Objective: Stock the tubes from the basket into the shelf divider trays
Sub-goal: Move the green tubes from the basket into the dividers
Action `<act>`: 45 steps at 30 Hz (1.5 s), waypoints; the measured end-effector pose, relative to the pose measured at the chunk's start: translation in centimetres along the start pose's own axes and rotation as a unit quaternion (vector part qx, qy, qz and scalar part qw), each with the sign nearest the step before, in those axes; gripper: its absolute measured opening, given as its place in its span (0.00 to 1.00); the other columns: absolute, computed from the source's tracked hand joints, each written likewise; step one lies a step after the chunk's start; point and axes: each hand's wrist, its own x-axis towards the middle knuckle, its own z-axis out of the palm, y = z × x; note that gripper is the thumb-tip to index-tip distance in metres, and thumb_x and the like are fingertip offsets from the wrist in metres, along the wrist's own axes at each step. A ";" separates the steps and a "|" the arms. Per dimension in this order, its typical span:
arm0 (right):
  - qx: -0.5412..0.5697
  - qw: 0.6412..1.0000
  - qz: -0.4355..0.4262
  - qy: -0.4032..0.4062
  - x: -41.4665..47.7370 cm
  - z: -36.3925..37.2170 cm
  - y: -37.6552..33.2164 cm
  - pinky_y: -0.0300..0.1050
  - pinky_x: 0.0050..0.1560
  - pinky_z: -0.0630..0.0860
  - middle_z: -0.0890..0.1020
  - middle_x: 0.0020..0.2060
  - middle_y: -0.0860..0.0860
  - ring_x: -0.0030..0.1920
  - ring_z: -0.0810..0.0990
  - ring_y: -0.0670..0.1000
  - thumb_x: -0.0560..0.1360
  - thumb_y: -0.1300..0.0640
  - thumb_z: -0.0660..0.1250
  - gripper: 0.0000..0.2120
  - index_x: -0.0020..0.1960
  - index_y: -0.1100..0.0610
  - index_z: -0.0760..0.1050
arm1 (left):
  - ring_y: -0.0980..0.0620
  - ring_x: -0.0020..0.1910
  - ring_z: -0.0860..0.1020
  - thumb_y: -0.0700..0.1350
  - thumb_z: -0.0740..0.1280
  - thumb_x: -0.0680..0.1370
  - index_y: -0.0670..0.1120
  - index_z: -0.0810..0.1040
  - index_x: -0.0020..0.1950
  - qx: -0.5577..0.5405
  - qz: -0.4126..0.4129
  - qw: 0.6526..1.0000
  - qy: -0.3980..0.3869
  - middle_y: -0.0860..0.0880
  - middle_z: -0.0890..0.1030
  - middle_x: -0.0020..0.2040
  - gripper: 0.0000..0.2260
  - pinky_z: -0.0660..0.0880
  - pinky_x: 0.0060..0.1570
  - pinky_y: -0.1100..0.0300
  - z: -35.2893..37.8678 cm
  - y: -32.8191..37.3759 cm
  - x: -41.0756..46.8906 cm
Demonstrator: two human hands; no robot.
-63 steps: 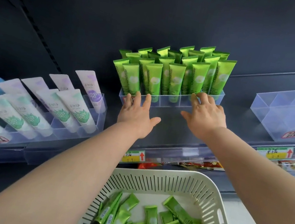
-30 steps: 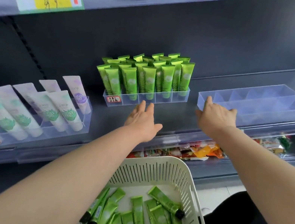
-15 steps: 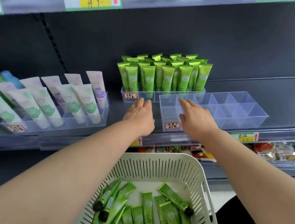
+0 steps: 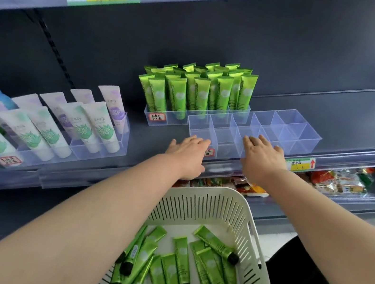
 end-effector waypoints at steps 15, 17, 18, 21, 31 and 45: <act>-0.021 0.994 -0.108 -0.003 -0.6 0.3 -11.0 0.62 0.73 0.52 0.63 0.73 0.51 0.73 0.59 0.55 0.76 0.59 0.60 0.34 0.78 0.56 0.48 | 0.45 0.77 0.57 0.35 0.66 0.77 0.47 0.54 0.79 -0.002 -0.079 0.995 0.061 0.42 0.59 0.78 0.34 0.58 0.74 0.47 0.8 -9.5 -6.7; -0.024 0.993 -0.116 0.000 -0.7 0.4 -12.0 0.62 0.72 0.53 0.63 0.73 0.51 0.73 0.59 0.56 0.76 0.58 0.60 0.35 0.78 0.56 0.47 | 0.45 0.77 0.55 0.35 0.65 0.78 0.47 0.55 0.79 0.006 -0.082 0.994 0.068 0.43 0.59 0.78 0.32 0.57 0.74 0.49 0.8 -10.2 -7.3; -0.027 0.993 -0.118 0.001 -0.7 0.4 -12.4 0.62 0.72 0.54 0.63 0.73 0.51 0.73 0.60 0.56 0.77 0.57 0.60 0.35 0.78 0.56 0.47 | 0.45 0.77 0.55 0.35 0.65 0.78 0.47 0.55 0.79 0.004 -0.084 0.994 0.072 0.43 0.59 0.78 0.32 0.56 0.73 0.49 0.8 -10.5 -7.6; -0.032 0.992 -0.124 0.002 -0.6 0.3 -12.9 0.62 0.72 0.55 0.63 0.73 0.51 0.73 0.60 0.56 0.77 0.56 0.60 0.34 0.78 0.55 0.47 | 0.46 0.77 0.55 0.34 0.65 0.78 0.46 0.57 0.78 0.002 -0.088 0.993 0.079 0.43 0.60 0.77 0.31 0.56 0.73 0.49 0.9 -11.0 -7.8; -0.015 0.988 -0.146 0.057 -2.3 1.3 -11.5 0.58 0.74 0.51 0.51 0.77 0.53 0.77 0.47 0.55 0.78 0.56 0.58 0.32 0.78 0.53 0.46 | 0.47 0.74 0.62 0.37 0.66 0.78 0.45 0.59 0.78 -0.032 -0.056 0.984 0.164 0.46 0.63 0.77 0.30 0.59 0.72 0.53 1.6 -10.1 -7.8; 0.031 0.986 -0.164 0.010 -9.6 11.1 -8.8 0.50 0.68 0.61 0.63 0.73 0.49 0.72 0.61 0.52 0.75 0.59 0.61 0.27 0.73 0.49 0.61 | 0.51 0.70 0.66 0.38 0.63 0.79 0.47 0.69 0.72 -0.065 -0.013 0.989 0.130 0.51 0.71 0.70 0.21 0.62 0.71 0.55 13.7 -6.9 -10.9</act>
